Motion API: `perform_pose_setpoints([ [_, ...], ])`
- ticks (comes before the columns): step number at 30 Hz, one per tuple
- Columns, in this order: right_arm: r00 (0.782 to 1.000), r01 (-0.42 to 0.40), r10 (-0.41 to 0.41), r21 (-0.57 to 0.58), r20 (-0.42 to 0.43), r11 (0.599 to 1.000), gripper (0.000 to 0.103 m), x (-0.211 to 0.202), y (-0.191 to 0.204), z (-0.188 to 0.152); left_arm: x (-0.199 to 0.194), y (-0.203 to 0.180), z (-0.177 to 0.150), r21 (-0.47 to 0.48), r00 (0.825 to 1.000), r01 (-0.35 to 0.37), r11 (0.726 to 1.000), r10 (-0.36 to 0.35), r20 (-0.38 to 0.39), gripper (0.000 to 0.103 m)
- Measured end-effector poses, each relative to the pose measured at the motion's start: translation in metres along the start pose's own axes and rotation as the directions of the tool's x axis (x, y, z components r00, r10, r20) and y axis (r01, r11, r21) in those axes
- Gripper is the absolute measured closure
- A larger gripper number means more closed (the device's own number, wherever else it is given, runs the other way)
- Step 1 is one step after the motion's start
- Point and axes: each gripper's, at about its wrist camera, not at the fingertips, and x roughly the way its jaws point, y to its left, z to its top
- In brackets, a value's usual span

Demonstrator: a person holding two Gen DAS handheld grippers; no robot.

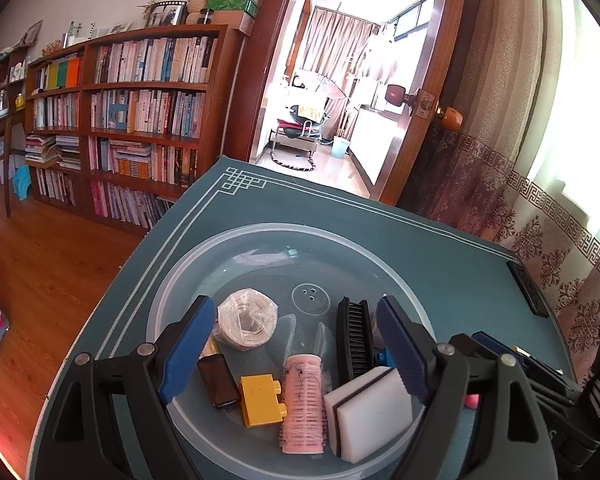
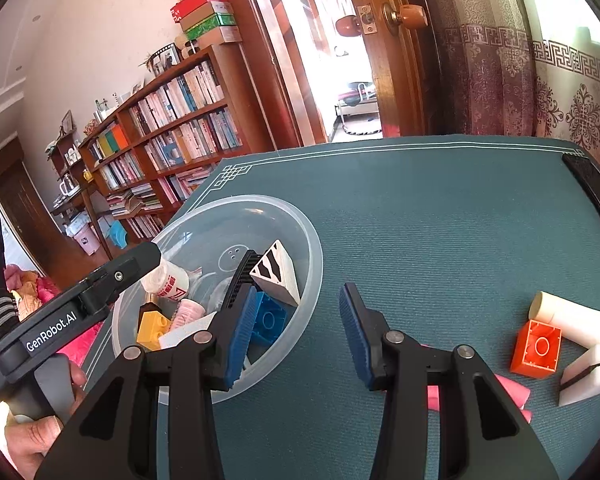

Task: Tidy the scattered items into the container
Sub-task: 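Move the right tool toward the white sponge and tube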

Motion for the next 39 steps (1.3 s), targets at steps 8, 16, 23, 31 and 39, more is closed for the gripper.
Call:
perform_pose_setpoints([
  [8,0.999,0.039,-0.039,-0.002,0.018,0.999,0.046,-0.016,-0.008,-0.016,-0.005,-0.008,-0.001,0.01,1.0,0.001,1.0,-0.001,0.017,0.0],
  [16,0.997,0.077,-0.078,0.054,0.015,0.996,0.04,-0.027,-0.029,-0.027,-0.006,-0.02,-0.005,0.044,1.0,0.01,0.999,-0.01,0.009,0.0],
  [23,0.987,0.15,-0.154,0.078,0.052,0.986,0.038,-0.051,-0.053,-0.044,-0.005,-0.031,-0.011,0.077,1.0,0.02,0.997,-0.02,-0.002,0.0],
  [31,0.974,0.205,-0.216,0.142,0.068,0.968,0.032,-0.069,-0.083,-0.051,-0.005,-0.045,-0.016,0.125,0.999,0.033,0.992,-0.032,-0.015,0.0],
  [39,0.957,0.258,-0.275,0.157,0.096,0.953,0.032,-0.09,-0.105,-0.059,-0.004,-0.054,-0.021,0.152,0.999,0.047,0.987,-0.044,-0.026,0.0],
])
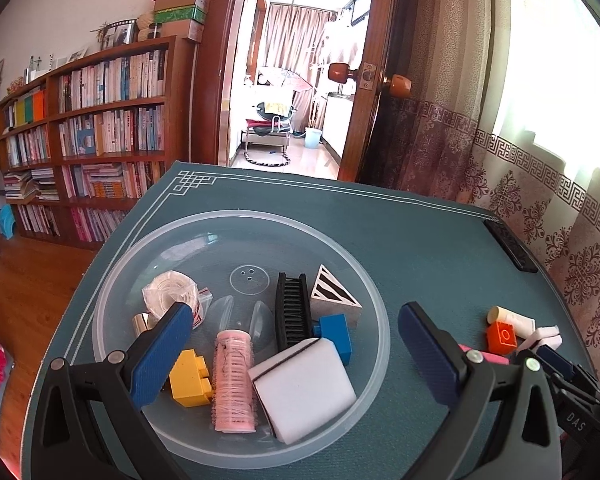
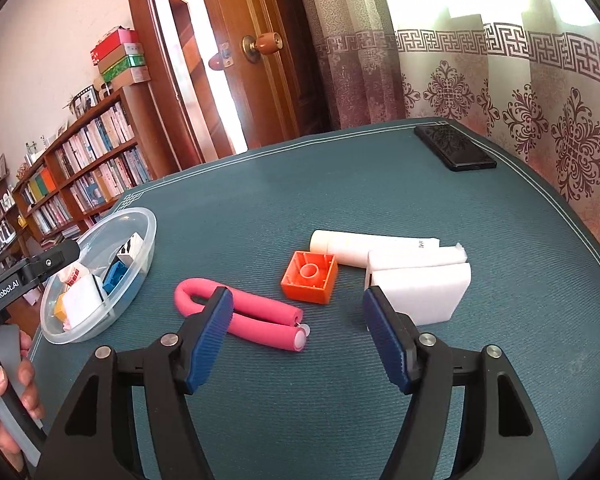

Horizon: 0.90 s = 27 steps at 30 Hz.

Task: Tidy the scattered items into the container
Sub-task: 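Move the right tool toward the white sponge and tube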

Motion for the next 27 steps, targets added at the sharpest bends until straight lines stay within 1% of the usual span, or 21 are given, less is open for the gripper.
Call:
perform_pose_setpoints([
  [4,0.997,0.054,-0.052,-0.049,0.049,0.997,0.032,-0.012,0.001,0.0,0.0,-0.006,-0.001,0.017,1.0,0.006,1.0,-0.006,-0.005,0.0],
  [9,0.997,0.053,-0.05,-0.047,0.064,0.997,0.032,-0.022,-0.008,-0.004,0.001,-0.013,-0.004,0.042,1.0,0.014,0.999,-0.014,-0.01,0.0],
  [13,0.994,0.077,-0.073,-0.042,0.082,0.996,0.032,-0.031,-0.016,-0.005,0.001,-0.019,-0.005,0.062,1.0,0.023,0.998,-0.022,-0.013,0.0],
  [15,0.992,0.092,-0.089,-0.034,0.087,0.995,0.03,-0.035,-0.023,-0.006,0.0,-0.023,-0.006,0.072,1.0,0.027,0.997,-0.026,-0.013,0.0],
  [17,0.989,0.116,-0.114,-0.025,0.095,0.993,0.024,-0.038,-0.029,-0.007,-0.001,-0.027,-0.007,0.082,0.999,0.031,0.996,-0.03,-0.013,0.0],
  [22,0.982,0.167,-0.169,0.033,0.079,0.985,0.024,-0.041,-0.055,-0.008,-0.002,-0.038,-0.009,0.109,0.999,0.042,0.993,-0.041,-0.014,0.0],
  [27,0.974,0.201,-0.208,0.085,0.088,0.976,0.024,-0.052,-0.079,-0.008,-0.003,-0.049,-0.012,0.132,0.999,0.053,0.99,-0.051,-0.018,0.0],
])
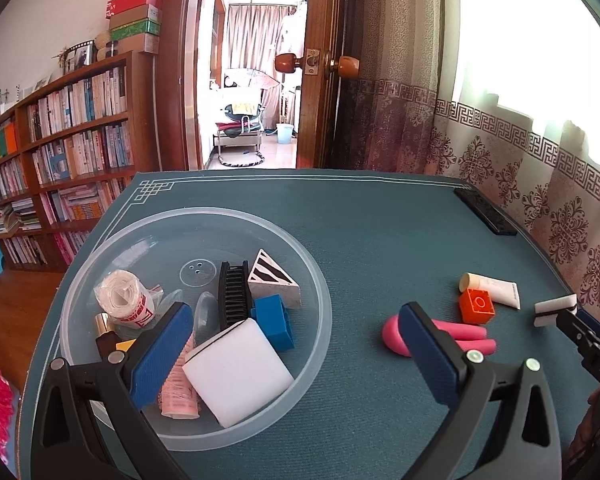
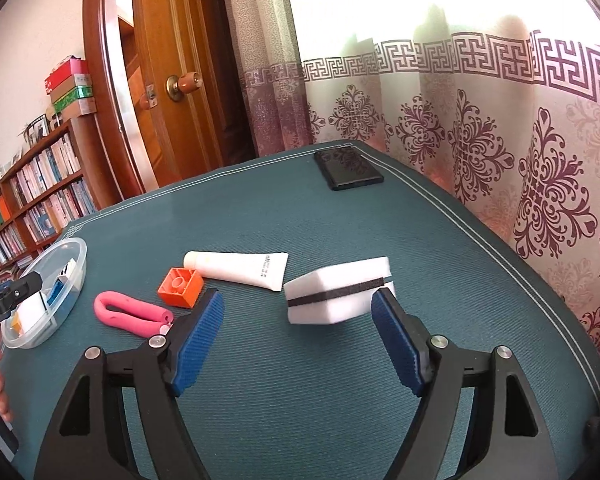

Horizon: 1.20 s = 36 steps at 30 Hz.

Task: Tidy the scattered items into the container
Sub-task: 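Move the right tool toward the white sponge and tube, then grasp the white sponge with the right tool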

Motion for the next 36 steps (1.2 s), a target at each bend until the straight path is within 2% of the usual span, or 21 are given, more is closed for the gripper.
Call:
perform_pose_setpoints([
  [8,1.0,0.02,-0.02,0.032,-0.017,0.999,0.024,0.0,-0.027,0.001,0.002,-0.019,-0.005,0.045,1.0,0.02,0.999,-0.019,-0.015,0.0],
  [16,0.994,-0.029,0.023,-0.054,-0.109,0.998,0.024,0.017,-0.033,0.001,0.003,-0.036,-0.009,0.082,0.999,0.036,0.996,-0.034,-0.035,0.0],
  [20,0.982,-0.082,0.07,-0.064,-0.178,0.995,0.024,0.029,-0.036,0.001,0.007,-0.045,-0.013,0.101,0.997,0.051,0.994,-0.045,-0.062,0.0],
  [25,0.961,-0.115,0.091,-0.076,-0.262,0.99,0.024,0.045,-0.033,-0.003,0.008,-0.057,-0.016,0.126,0.995,0.067,0.99,-0.057,-0.082,0.0],
  [27,0.964,-0.105,0.083,-0.075,-0.254,0.992,0.033,0.044,-0.033,-0.003,0.009,-0.061,-0.017,0.131,0.994,0.076,0.988,-0.064,-0.091,0.0],
  [28,0.964,-0.1,0.078,-0.073,-0.254,0.992,0.042,0.044,-0.033,-0.003,0.01,-0.064,-0.017,0.134,0.993,0.078,0.988,-0.065,-0.095,0.0],
  [31,0.964,-0.109,0.09,-0.061,-0.249,0.992,0.046,0.043,-0.035,-0.004,0.013,-0.071,-0.019,0.136,0.991,0.084,0.987,-0.069,-0.111,0.0],
  [36,0.965,-0.118,0.105,-0.038,-0.241,0.992,0.047,0.041,-0.038,-0.003,0.019,-0.09,-0.019,0.15,0.989,0.094,0.984,-0.074,-0.132,0.0],
])
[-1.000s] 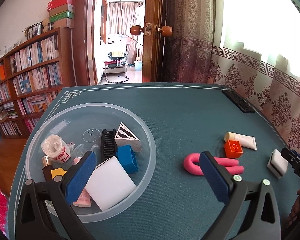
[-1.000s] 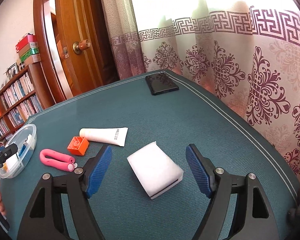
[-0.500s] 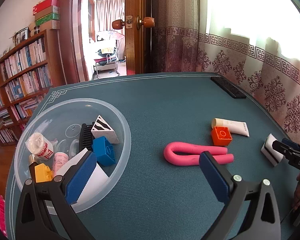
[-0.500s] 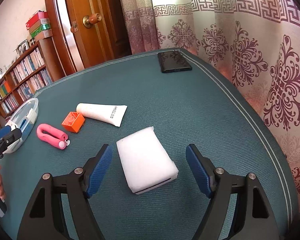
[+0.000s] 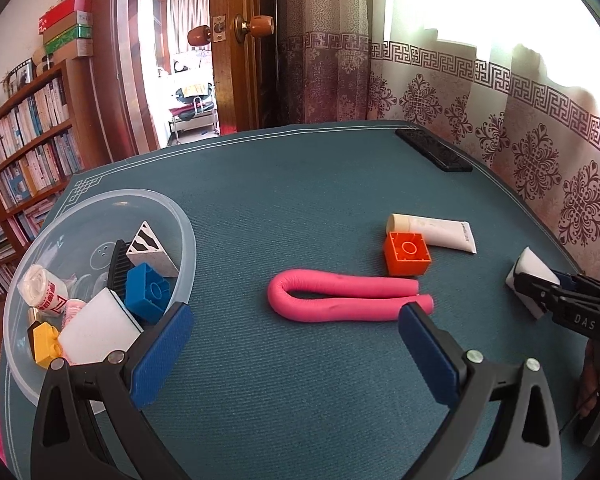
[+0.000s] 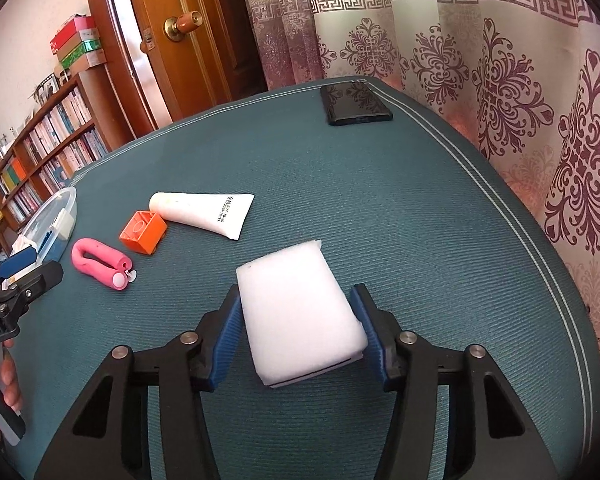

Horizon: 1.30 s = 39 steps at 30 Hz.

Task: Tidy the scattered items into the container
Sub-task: 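Grasp the white sponge with the right tool, then move the left tool to the orange toy block and grasp it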

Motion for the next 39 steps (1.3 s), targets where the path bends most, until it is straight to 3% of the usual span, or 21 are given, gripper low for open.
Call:
perform_pose_setpoints([
  [15,0.999,-0.031,0.029,0.071,0.02,0.997,0.046,-0.007,-0.012,-0.002,0.037,-0.058,0.021,0.071,0.998,0.029,0.997,-0.025,-0.058,0.0],
  [30,0.999,-0.028,0.027,0.074,0.02,0.997,0.046,-0.007,-0.011,-0.003,0.079,-0.071,0.037,0.088,0.991,0.053,0.995,-0.042,-0.127,0.001],
  [37,0.999,-0.028,0.027,0.074,0.02,0.997,0.046,-0.007,-0.01,-0.004,0.087,-0.069,0.037,0.074,0.988,0.067,0.995,-0.056,-0.143,0.016],
  [39,0.999,-0.028,0.026,0.073,0.02,0.997,0.046,-0.007,-0.009,-0.004,0.086,-0.069,0.038,0.076,0.989,0.073,0.994,-0.062,-0.136,0.028],
])
